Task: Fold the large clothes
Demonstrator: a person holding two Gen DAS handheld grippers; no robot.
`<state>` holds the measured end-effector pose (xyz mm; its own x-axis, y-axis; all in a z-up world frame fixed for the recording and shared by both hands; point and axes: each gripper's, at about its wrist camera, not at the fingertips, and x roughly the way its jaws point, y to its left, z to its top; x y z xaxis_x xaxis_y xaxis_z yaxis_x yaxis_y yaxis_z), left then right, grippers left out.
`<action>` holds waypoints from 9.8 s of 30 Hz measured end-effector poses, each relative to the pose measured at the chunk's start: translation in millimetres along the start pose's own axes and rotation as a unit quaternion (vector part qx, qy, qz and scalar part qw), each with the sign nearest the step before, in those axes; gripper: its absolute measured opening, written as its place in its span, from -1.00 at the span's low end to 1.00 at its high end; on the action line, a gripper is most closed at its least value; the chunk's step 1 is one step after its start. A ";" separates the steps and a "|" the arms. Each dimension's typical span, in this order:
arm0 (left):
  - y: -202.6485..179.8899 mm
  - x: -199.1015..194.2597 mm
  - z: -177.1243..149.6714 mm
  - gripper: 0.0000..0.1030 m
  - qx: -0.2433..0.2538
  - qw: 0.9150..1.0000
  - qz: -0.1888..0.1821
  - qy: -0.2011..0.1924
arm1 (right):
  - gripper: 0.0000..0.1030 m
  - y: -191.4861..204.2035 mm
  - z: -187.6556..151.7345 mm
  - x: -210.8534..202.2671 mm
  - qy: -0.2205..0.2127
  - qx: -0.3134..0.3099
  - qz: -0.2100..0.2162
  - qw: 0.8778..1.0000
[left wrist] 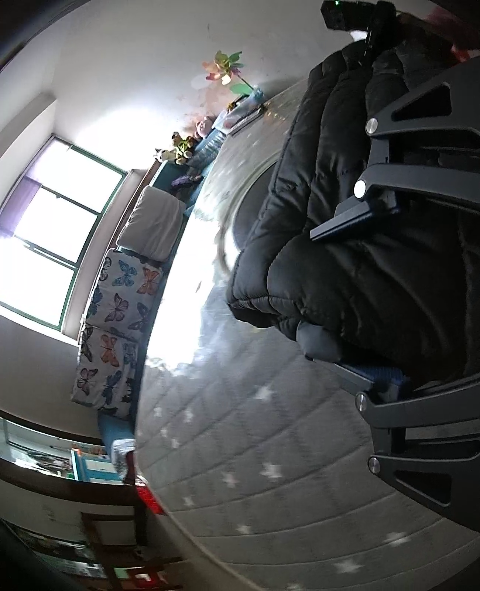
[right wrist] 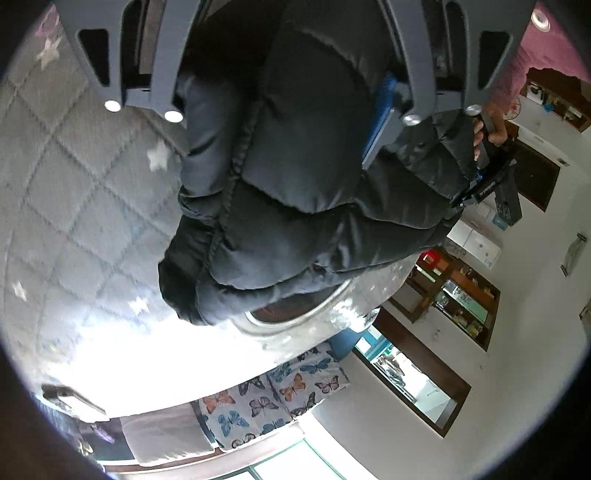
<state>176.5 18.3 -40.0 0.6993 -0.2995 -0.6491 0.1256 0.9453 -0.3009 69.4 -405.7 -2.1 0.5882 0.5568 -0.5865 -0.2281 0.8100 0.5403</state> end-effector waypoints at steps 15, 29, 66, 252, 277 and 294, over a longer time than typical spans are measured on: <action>-37.3 30.6 176.1 -0.29 0.069 0.996 -0.002 -0.051 | 0.08 44.9 123.3 66.9 -0.055 -0.114 -0.015 0.992; -25.2 58.3 83.2 0.00 0.141 0.987 0.073 0.023 | 0.38 0.8 117.8 84.4 0.017 -0.064 -0.089 0.994; -67.5 2.5 78.2 0.71 0.135 0.990 0.045 0.019 | 0.50 112.8 41.5 77.2 -0.010 -0.231 -0.230 0.945; -327.0 -86.6 -17.4 1.00 0.273 0.961 -0.015 -0.030 | 0.90 72.6 -21.5 -43.9 -0.153 -0.140 -0.345 0.915; -272.7 -143.9 -56.1 1.00 0.249 0.968 0.017 -0.032 | 0.90 117.2 -58.0 -39.9 -0.171 -0.173 -0.329 0.913; -231.1 -129.0 -82.0 1.00 0.223 0.972 0.069 -0.006 | 0.90 118.9 -74.3 -36.0 -0.191 -0.177 -0.284 0.923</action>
<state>-0.5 -172.2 56.0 0.7385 -0.1669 -0.6533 0.3209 0.9391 0.1229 -36.5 -315.8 38.4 0.9059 -0.0274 -0.4226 0.0022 0.9982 -0.0601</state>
